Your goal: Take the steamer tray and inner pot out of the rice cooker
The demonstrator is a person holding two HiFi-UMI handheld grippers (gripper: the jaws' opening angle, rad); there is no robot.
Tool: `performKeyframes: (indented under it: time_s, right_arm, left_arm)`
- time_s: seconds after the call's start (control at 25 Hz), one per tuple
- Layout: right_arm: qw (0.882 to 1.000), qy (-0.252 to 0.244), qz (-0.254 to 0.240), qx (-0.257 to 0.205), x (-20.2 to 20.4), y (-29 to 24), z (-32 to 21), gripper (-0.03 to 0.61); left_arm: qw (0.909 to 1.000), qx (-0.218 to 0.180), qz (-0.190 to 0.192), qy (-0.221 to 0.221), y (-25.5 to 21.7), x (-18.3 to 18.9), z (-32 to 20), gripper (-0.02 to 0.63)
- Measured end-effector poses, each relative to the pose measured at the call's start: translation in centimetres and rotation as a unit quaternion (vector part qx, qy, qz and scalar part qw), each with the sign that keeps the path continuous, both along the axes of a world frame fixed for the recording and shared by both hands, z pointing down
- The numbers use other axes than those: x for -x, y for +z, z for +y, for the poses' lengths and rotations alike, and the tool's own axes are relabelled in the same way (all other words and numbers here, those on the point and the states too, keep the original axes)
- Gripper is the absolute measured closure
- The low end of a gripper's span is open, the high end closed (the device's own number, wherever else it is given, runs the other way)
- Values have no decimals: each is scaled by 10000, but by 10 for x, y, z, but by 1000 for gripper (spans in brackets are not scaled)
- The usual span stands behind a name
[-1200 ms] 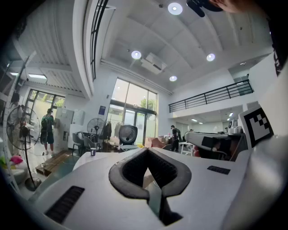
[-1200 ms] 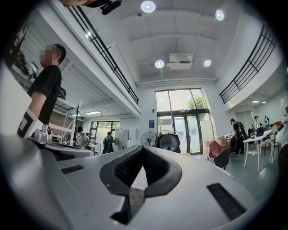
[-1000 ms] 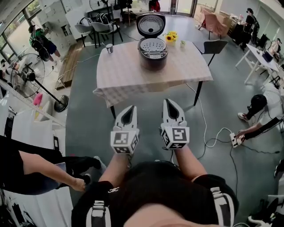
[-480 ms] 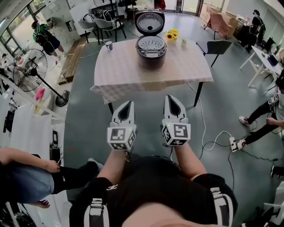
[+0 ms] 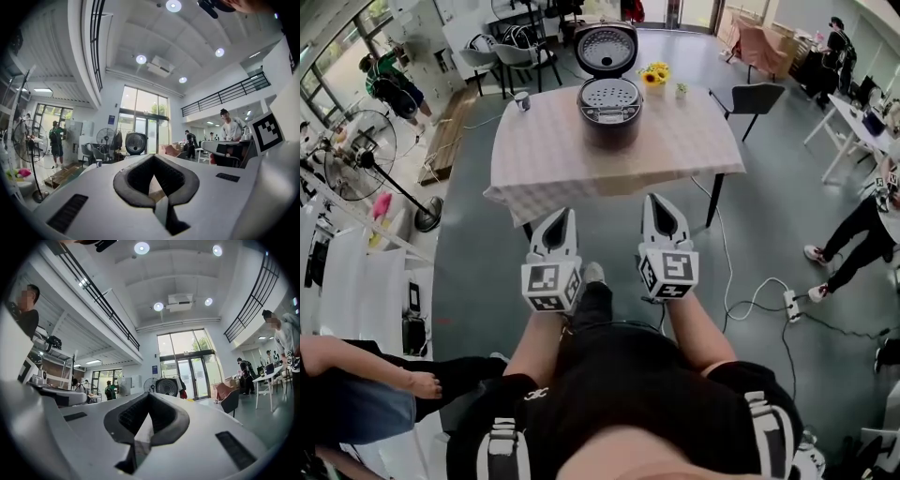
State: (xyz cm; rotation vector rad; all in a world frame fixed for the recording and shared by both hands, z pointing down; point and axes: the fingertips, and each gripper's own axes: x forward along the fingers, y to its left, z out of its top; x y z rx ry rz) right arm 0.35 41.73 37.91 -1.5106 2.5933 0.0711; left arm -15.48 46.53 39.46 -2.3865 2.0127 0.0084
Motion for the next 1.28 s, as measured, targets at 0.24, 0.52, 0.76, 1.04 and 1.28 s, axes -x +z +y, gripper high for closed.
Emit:
performKeyframes:
  time_s: [0.24,0.52,0.76,1.04,1.28]
  right_arm:
    - [10000,70,38,-55,3,3,-39,577]
    - [9999,133,82,7,14,13,-101,577]
    - [9996,283,75,23,36,13,-180,577]
    - [9993,342,99,88,69,-4,-280,577]
    - [9992,327,142,187,97,-13,-359,577]
  left_arm:
    - [10000,-16,26,-6,8,12,-41,612]
    - [10000,7,-6,89,14,22,-106,612]
    - [9999,23,21,158,13,48,-185,612]
    - [9995,84,143,251,-1,83,-286,612]
    - [9993,141,173,297,-13,111,-368,612]
